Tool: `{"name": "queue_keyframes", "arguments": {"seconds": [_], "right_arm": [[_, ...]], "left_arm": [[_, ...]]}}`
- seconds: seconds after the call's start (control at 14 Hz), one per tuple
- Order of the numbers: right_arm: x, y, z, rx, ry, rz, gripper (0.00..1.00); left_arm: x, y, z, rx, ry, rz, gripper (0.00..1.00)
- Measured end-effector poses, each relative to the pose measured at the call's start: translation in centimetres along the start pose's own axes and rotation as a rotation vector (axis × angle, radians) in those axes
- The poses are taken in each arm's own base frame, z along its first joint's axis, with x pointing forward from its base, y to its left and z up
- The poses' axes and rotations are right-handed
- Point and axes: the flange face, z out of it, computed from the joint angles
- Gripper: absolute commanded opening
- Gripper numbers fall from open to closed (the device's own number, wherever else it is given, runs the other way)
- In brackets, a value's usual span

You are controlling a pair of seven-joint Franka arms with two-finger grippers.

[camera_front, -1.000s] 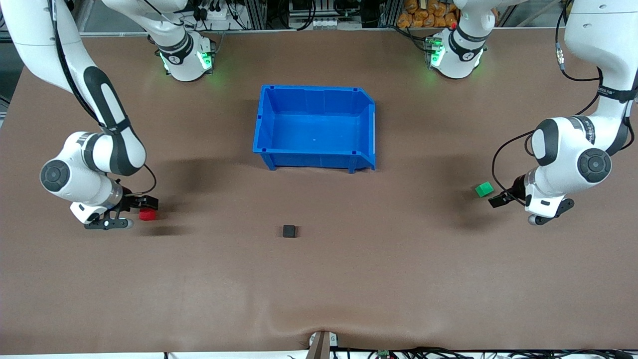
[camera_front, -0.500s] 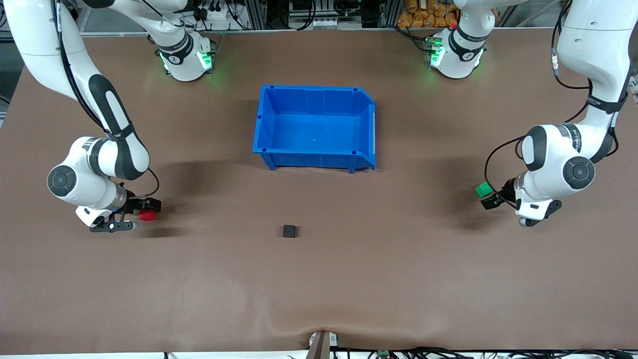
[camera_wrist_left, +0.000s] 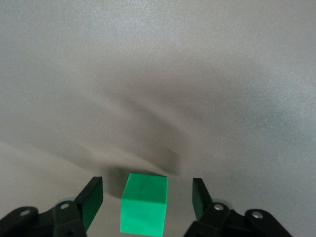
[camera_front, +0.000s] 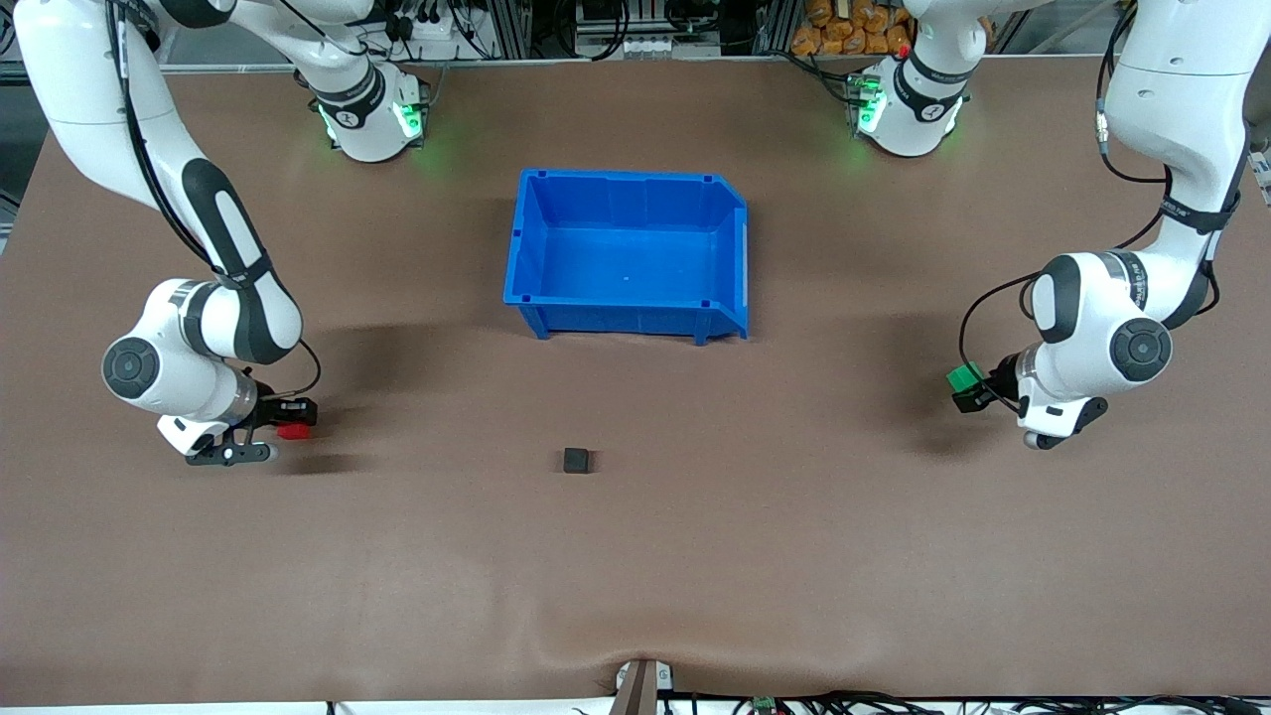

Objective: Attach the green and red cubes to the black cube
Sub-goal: 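Close the right gripper on the red cube while the left gripper grasps green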

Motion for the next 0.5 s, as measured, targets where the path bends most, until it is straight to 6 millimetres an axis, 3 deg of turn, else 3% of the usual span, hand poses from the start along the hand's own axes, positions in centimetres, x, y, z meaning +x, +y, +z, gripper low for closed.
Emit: {"name": "queue_keyframes", "arguments": {"seconds": [0.21,0.5], "right_arm": [[0.2,0.0,-0.3,-0.001,0.006,-0.043,0.00],[1.2,1.0,-1.6,-0.013,0.037,-0.236,0.00]], "left_arm": [[-0.1,0.0,0.1,0.002,-0.003,0.001,0.61],[-0.3,-0.1,0.5,0.007,-0.013,0.001,0.59]]}}
